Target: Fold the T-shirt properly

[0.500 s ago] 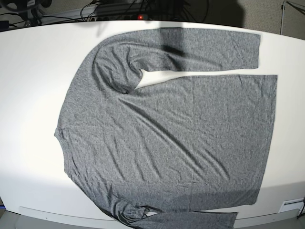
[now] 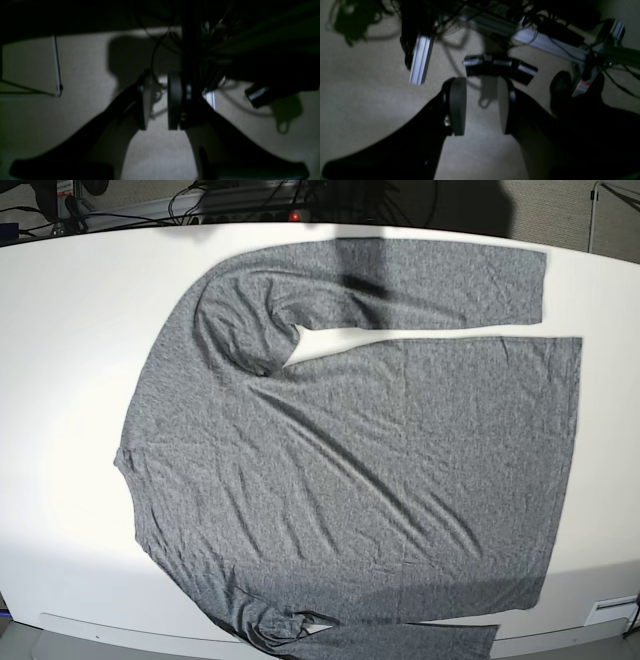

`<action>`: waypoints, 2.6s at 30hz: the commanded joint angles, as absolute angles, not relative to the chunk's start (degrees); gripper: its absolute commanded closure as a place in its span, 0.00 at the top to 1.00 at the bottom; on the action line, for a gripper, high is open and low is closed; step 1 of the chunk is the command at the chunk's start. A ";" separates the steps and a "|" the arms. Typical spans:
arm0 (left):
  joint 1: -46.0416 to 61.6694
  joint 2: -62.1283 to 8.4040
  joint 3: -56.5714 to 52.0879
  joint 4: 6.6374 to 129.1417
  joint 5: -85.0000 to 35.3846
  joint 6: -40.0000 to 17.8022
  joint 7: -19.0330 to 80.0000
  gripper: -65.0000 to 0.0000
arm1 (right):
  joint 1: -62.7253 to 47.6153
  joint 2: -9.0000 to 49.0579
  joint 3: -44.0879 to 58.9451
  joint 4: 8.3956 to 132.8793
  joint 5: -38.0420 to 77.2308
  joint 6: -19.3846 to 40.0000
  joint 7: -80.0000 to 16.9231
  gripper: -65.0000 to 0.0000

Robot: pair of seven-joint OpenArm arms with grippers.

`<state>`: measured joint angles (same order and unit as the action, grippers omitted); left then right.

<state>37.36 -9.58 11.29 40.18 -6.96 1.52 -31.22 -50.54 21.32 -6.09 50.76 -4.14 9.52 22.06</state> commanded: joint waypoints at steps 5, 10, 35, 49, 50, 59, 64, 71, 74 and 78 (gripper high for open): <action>42.39 -11.55 11.31 40.36 -6.87 5.17 -32.21 0.18 | -55.33 22.63 -6.07 52.05 -3.90 9.61 22.48 0.34; 46.96 -15.29 11.31 44.25 -6.90 5.19 -32.93 0.18 | -58.11 24.01 -6.07 54.22 -4.03 9.78 22.52 0.34; 66.83 -21.93 11.29 79.50 -6.90 15.09 -34.28 0.18 | -69.47 26.24 -5.98 85.27 -4.25 10.00 22.52 0.34; 67.81 -21.93 11.31 90.32 -6.90 19.00 -31.31 0.18 | -64.69 26.15 -5.98 96.01 -4.27 9.85 23.24 0.34; 68.16 -21.93 11.31 91.37 -6.87 20.99 -31.33 0.18 | -64.27 26.15 -5.98 96.03 -4.27 9.80 23.86 0.34; 68.38 -21.93 11.31 103.68 -6.22 34.37 -31.24 0.18 | -56.69 22.83 -5.96 97.34 -4.38 3.29 26.96 0.34; 66.85 -21.96 11.29 109.80 5.63 34.35 -30.02 0.18 | -50.87 21.54 -5.98 101.14 -9.37 2.68 25.47 0.34; 54.17 -21.93 11.31 111.31 8.97 34.26 -20.34 0.18 | -41.30 21.43 -5.98 103.88 -9.43 2.52 25.45 0.34; 47.35 -21.93 11.31 111.31 8.97 34.30 -19.29 0.18 | -37.39 21.41 -5.98 103.85 -9.43 2.52 24.75 0.34; 42.50 -21.23 11.31 111.31 8.88 34.30 -19.27 0.18 | -34.17 21.39 -5.98 103.85 -9.45 2.52 21.65 0.34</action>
<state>41.87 -21.19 11.33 110.34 8.14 33.47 -17.93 -34.22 20.95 -6.15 102.85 -9.47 3.18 20.05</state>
